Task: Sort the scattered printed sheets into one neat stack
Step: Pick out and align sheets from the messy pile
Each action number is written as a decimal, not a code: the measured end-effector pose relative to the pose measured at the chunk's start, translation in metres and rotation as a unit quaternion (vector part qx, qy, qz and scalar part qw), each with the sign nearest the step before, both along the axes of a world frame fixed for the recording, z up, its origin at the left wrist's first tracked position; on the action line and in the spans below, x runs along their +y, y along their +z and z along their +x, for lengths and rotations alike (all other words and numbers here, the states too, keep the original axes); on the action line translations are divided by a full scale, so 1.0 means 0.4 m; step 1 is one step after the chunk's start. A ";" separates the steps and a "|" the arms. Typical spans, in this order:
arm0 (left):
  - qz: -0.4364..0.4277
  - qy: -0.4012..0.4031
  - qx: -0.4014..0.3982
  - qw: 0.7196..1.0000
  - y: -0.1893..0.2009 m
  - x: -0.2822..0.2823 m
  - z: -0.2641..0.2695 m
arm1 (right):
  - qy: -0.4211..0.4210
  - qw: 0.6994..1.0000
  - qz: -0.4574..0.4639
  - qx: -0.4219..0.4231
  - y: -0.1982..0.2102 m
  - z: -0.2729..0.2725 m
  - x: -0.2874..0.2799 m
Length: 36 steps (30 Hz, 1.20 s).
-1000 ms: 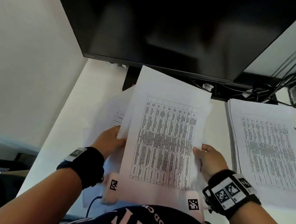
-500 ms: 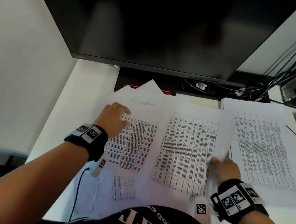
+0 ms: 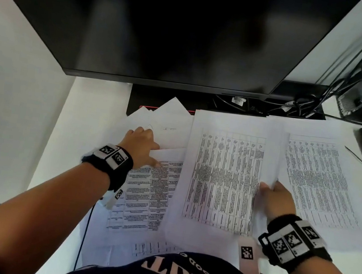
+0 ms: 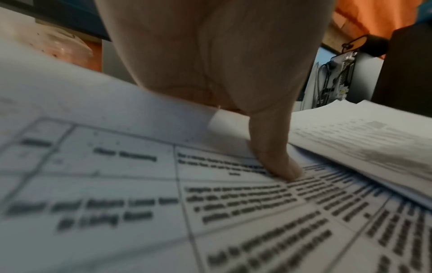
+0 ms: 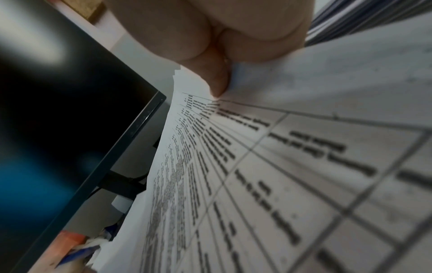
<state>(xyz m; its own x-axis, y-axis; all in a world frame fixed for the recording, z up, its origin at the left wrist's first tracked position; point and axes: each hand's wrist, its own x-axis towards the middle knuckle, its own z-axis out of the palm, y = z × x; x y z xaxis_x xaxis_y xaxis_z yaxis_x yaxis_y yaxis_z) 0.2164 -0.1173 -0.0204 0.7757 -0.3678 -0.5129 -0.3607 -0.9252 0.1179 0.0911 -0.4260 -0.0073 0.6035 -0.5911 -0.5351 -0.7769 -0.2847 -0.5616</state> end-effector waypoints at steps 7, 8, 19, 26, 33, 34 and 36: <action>-0.073 0.002 0.044 0.996 0.001 0.025 -0.082 | -0.025 0.999 0.010 -0.018 0.019 0.004 -0.026; -0.086 0.017 0.045 0.995 -0.001 0.023 -0.088 | -0.027 0.999 0.011 -0.021 0.021 0.003 -0.025; -0.019 0.192 -0.055 0.980 0.011 0.051 -0.017 | -0.027 0.999 0.024 -0.016 0.016 -0.015 -0.027; 0.025 0.133 -0.040 0.990 0.015 0.063 -0.006 | 0.030 0.999 0.001 0.041 0.022 -0.014 -0.003; -0.050 0.169 -0.097 0.980 0.050 0.058 -0.028 | 0.063 0.997 0.007 0.044 0.032 -0.004 0.027; -0.088 0.203 -0.093 0.971 0.057 0.057 -0.040 | 0.070 0.997 0.008 0.043 0.034 -0.001 0.035; -0.191 0.280 -0.058 0.939 0.075 0.051 -0.069 | 0.080 0.995 0.016 0.049 0.042 0.005 0.054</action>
<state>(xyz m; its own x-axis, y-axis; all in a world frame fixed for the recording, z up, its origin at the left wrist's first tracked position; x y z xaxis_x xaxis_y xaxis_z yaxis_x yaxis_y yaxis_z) 0.1888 -0.0970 0.0095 0.9448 -0.0256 -0.3267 0.1389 -0.8716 0.4701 0.0930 -0.4043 0.0095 0.6327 -0.4733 -0.6129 -0.7744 -0.3921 -0.4965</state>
